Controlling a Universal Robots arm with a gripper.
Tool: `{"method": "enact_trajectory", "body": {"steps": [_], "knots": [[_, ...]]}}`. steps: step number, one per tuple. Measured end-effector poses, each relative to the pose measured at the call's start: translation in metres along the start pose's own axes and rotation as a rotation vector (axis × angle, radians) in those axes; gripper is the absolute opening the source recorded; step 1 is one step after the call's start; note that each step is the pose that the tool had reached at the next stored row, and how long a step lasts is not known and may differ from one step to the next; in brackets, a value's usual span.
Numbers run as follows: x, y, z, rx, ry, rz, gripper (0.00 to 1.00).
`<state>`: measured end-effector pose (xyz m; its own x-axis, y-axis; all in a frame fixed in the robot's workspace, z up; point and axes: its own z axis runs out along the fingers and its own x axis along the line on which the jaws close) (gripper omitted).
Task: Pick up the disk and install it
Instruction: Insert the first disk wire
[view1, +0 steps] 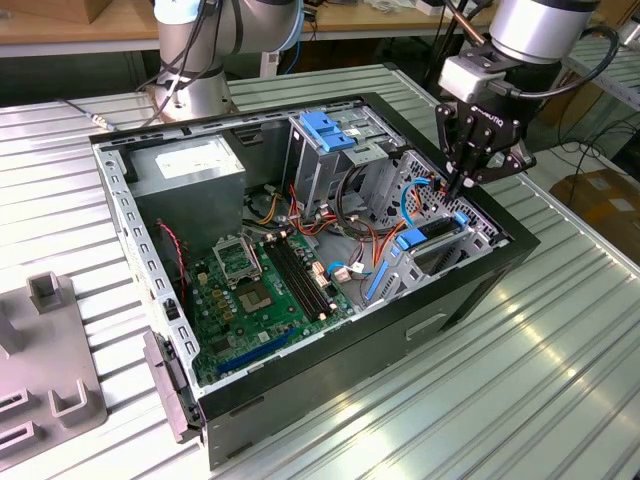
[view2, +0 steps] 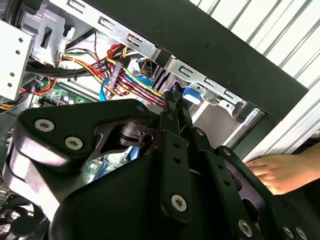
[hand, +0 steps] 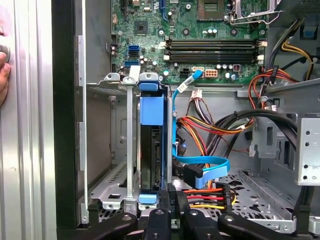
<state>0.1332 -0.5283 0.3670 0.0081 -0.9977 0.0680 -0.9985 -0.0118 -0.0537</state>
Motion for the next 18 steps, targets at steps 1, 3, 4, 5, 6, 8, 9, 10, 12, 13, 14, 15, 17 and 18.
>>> {"method": "enact_trajectory", "body": {"steps": [1,3,4,5,6,8,9,10,12,13,14,15,17,18], "knots": [[0.0,0.0,0.0,0.0,0.0,0.0,0.17],[0.0011,0.0,0.0001,0.0,0.0,0.0,0.17],[0.0011,0.0,0.0001,0.0,0.0001,0.0,0.17],[0.0012,0.0,0.0001,0.0,0.0,0.0,0.17],[0.0015,0.0,0.0001,0.0,0.0,0.0,0.17],[0.0022,0.0,0.0002,0.0,0.0001,0.0,0.17],[0.0024,0.0001,0.0004,0.0,-0.0001,0.0,0.17],[0.0025,0.0001,0.0004,0.0,0.0,0.0,0.17],[0.0028,0.0007,0.0008,0.0,0.0,0.0,0.17],[0.003,0.0008,0.001,0.0,-0.0001,0.0,0.17],[0.0033,0.0012,0.0012,-0.0001,0.0,0.002,0.17],[0.0035,0.0013,0.0014,-0.0002,0.0002,0.004,0.17],[0.0041,0.0014,0.0022,-0.0007,0.0005,0.01,0.17],[0.0041,0.0015,0.0029,-0.0013,0.0014,0.02,0.17]]}}
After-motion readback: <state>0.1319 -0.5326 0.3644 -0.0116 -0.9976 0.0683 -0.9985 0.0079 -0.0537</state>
